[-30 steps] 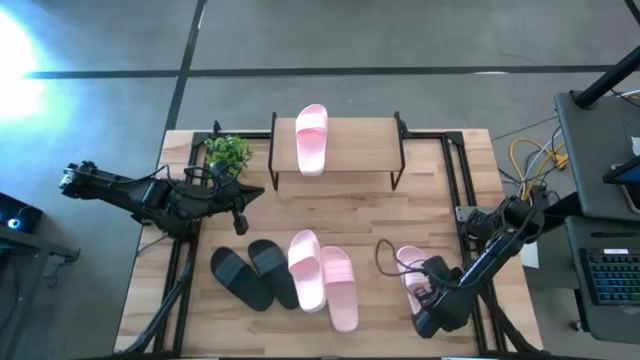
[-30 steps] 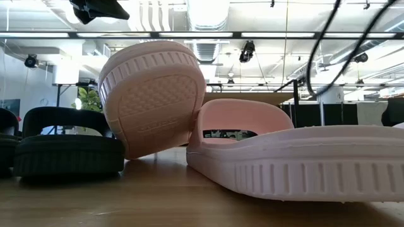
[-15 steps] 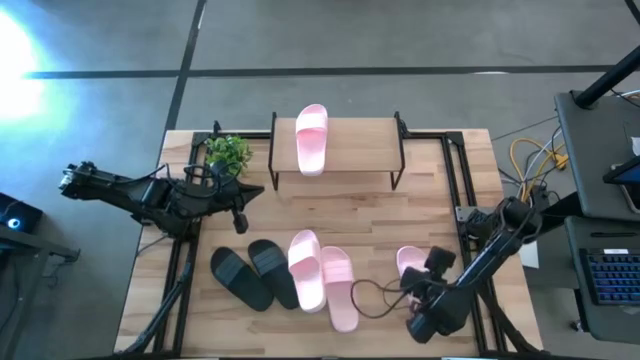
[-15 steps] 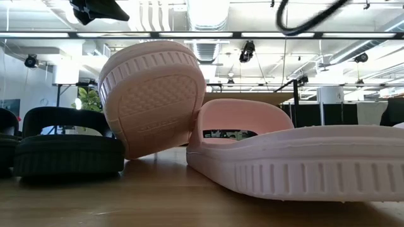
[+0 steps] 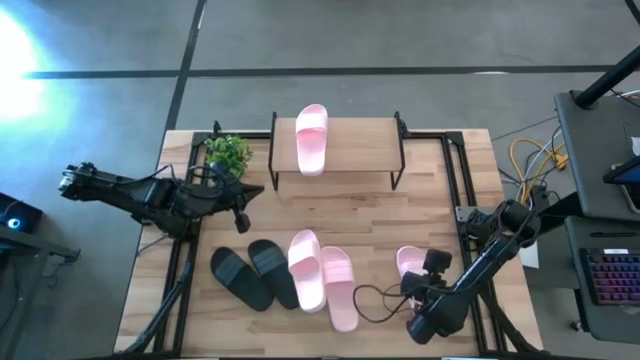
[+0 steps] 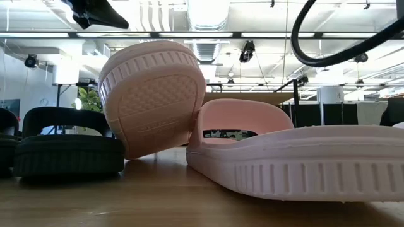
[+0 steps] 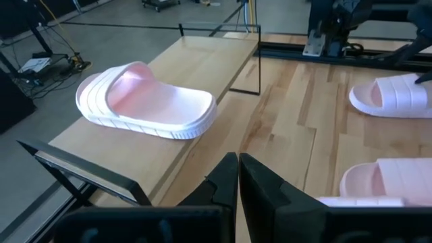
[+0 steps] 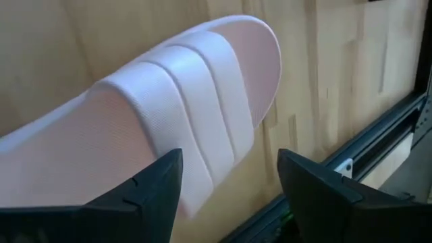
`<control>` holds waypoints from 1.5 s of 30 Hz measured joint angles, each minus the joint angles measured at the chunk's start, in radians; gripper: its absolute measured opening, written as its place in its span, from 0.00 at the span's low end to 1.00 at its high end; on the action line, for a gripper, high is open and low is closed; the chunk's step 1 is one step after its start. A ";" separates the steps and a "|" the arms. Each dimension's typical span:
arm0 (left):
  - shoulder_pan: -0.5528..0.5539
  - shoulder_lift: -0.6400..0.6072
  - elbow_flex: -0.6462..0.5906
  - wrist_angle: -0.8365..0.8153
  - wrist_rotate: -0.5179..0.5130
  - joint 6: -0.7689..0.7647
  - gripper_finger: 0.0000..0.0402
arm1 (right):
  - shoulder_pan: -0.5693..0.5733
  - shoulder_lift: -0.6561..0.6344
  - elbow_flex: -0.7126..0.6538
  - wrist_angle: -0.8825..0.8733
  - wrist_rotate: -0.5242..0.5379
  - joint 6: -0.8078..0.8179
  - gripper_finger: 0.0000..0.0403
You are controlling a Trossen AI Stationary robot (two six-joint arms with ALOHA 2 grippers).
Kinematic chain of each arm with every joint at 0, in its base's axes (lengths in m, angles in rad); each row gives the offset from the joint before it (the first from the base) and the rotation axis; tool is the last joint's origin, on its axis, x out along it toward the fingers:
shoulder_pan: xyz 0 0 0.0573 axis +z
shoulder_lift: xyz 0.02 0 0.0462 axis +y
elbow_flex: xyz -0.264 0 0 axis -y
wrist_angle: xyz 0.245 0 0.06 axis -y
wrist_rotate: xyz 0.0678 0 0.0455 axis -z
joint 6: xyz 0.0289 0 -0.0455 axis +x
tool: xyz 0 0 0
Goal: Pick and place slides into the shelf
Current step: Put the right pink slide on the shelf
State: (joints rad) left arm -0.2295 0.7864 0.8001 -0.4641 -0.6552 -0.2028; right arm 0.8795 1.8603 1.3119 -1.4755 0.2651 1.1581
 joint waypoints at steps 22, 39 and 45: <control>0.065 -0.002 0.001 0.003 0.001 0.004 0.00 | 0.034 0.036 -0.034 0.052 0.024 0.046 0.58; 0.082 -0.002 0.010 0.003 0.001 0.006 0.00 | -0.033 0.151 -0.097 0.080 0.034 0.065 0.41; 0.093 0.000 0.010 0.008 0.000 0.006 0.00 | -0.067 0.150 -0.104 0.099 0.051 0.072 0.13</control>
State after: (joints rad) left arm -0.1367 0.7864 0.8104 -0.4559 -0.6547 -0.1963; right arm 0.8126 2.0102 1.2079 -1.3766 0.3161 1.2301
